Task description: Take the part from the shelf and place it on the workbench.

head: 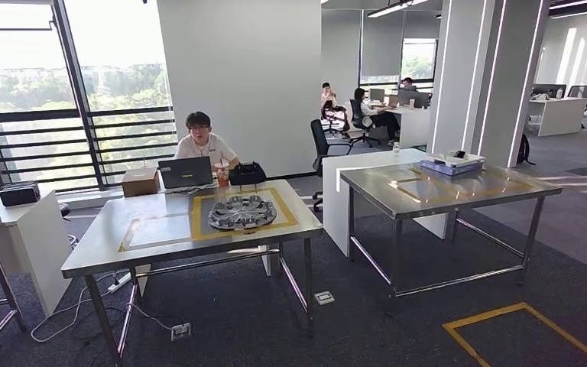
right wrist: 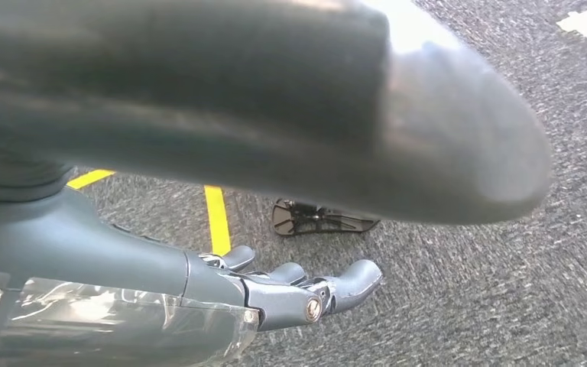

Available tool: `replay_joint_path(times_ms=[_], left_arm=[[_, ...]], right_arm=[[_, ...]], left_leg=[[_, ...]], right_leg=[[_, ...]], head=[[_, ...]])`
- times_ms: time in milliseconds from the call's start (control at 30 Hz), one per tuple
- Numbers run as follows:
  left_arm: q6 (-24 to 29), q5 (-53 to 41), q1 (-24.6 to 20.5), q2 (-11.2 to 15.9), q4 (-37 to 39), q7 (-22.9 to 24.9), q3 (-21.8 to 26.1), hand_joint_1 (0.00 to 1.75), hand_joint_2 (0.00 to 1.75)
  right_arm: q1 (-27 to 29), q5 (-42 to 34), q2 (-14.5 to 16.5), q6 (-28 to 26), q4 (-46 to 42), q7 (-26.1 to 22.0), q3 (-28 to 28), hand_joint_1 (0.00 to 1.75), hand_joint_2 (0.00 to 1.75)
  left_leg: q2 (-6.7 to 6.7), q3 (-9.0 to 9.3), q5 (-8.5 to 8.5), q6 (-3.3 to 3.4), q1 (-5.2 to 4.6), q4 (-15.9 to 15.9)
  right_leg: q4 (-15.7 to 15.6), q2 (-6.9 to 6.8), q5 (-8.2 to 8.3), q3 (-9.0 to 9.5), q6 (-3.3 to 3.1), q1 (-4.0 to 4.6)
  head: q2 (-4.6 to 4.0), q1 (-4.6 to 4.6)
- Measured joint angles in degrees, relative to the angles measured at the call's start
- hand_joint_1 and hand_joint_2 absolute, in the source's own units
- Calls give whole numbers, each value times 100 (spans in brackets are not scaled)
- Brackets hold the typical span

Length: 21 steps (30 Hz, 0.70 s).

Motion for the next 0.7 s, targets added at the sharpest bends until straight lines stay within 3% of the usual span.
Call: replay_joint_path(times_ms=[67, 133, 200, 267, 333, 367, 433, 500, 533, 567, 633, 700], left_arm=[[3, -48, -5, 6, -2, 1, 1, 175, 175], [11, -171, -37, 8, -10, 8, 1, 175, 175], [20, -264, -72, 3, -19, 15, -2, 175, 175], [30, -301, -86, -2, -23, 17, -3, 175, 175], [55, -328, -101, -17, -33, 19, -7, 175, 175], [69, -334, -107, -28, -37, 18, -9, 175, 175], [88, -345, -110, -43, -36, 19, -19, 175, 175], [90, -351, -101, -42, -27, 20, -33, 175, 175], [91, -351, -100, -41, -23, 20, -42, 175, 175], [91, -351, -99, -41, -20, 20, -50, 175, 175], [92, -352, -100, -41, -20, 20, -67, 175, 175], [92, -357, -101, -38, -20, 21, -79, 175, 175]], right_arm=[[-3, 8, 2, 6, 0, 0, 4, 0, 0], [9, 37, 12, 31, 0, 0, 34, 0, 0], [29, 67, 20, 54, 0, 1, 73, 0, 0], [29, 81, 21, 64, 0, 1, 95, 0, 0], [21, 87, 17, 71, 0, 2, 114, 0, 0], [18, 86, 13, 72, 0, 2, 123, 0, 0], [20, 83, -1, 72, 0, 6, 136, 0, 0], [24, 81, -8, 72, 0, 12, 140, 0, 0], [24, 80, -10, 72, 0, 14, 142, 0, 0], [23, 79, -16, 72, 0, 16, 144, 0, 0], [22, 74, -27, 72, 1, 17, 151, 0, 0], [19, 71, -31, 84, 1, 13, 160, 0, 0]], left_leg=[[40, 199, 352, 39, -9, -483], [280, 573, 688, 135, -67, -1278], [434, 731, 760, 210, -135, -1654], [319, 733, 765, 244, -153, -1704], [190, 802, 847, 303, -117, -1810], [130, 834, 891, 332, -96, -1856], [5, 842, 933, 364, -78, -1882], [-129, 838, 934, 364, -77, -1878], [-195, 841, 934, 360, -76, -1875], [-263, 846, 930, 349, -72, -1867], [-393, 830, 903, 298, -75, -1815], [-499, 783, 870, 231, -90, -1754]], right_leg=[[-1, -32, -10, 28, -10, 13], [-2, -82, -27, 63, -5, 43], [-5, -151, -48, 80, 34, 67], [-32, -263, -62, 106, 90, 77], [112, -253, -158, 60, 116, 75], [351, -193, -279, -49, 109, 73], [1130, -63, -598, -430, 83, 59], [1638, -26, -722, -708, 123, 49], [1585, -19, -656, -704, 167, 41], [1285, -1, -507, -579, 220, 27], [450, 181, -176, -198, 291, -11], [5, 317, -19, 18, 235, -25]], head=[[0, -9], [0, -16], [0, -14], [-1, -15], [-1, -7], [-1, 3], [-1, 24], [0, 37], [0, 40], [0, 45], [0, 56], [0, 57]])
